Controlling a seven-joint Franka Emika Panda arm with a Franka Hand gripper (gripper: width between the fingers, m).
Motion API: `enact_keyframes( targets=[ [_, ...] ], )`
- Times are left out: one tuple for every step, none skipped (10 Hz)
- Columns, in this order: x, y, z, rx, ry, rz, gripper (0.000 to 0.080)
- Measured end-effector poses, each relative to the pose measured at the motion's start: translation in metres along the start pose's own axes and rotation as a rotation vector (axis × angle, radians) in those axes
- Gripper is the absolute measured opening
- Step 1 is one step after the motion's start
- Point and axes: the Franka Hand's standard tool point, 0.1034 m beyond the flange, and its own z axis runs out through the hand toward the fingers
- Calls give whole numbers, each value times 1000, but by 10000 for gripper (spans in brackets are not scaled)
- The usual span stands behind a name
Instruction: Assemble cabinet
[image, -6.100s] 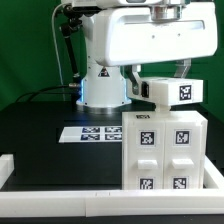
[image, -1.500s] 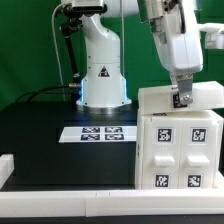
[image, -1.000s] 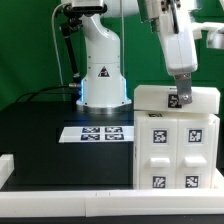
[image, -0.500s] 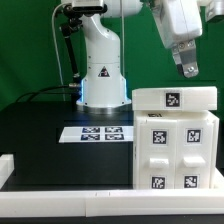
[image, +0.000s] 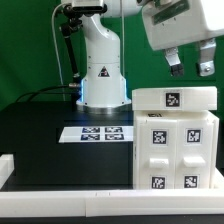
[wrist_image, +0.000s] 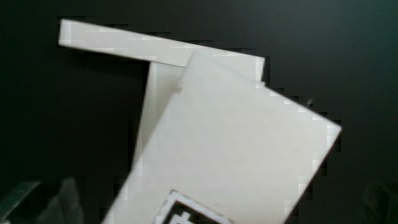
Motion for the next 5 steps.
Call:
enact_keyframes(
  targets=[
    [-1, -1, 0, -3, -3, -118, 797],
    [0, -1, 0, -7, -6, -223, 797],
    [0, -1, 0, -6, -6, -279, 797],
    [0, -1, 0, -6, -6, -346, 797],
    [0, -1, 0, -6, -6, -427, 797]
  ],
)
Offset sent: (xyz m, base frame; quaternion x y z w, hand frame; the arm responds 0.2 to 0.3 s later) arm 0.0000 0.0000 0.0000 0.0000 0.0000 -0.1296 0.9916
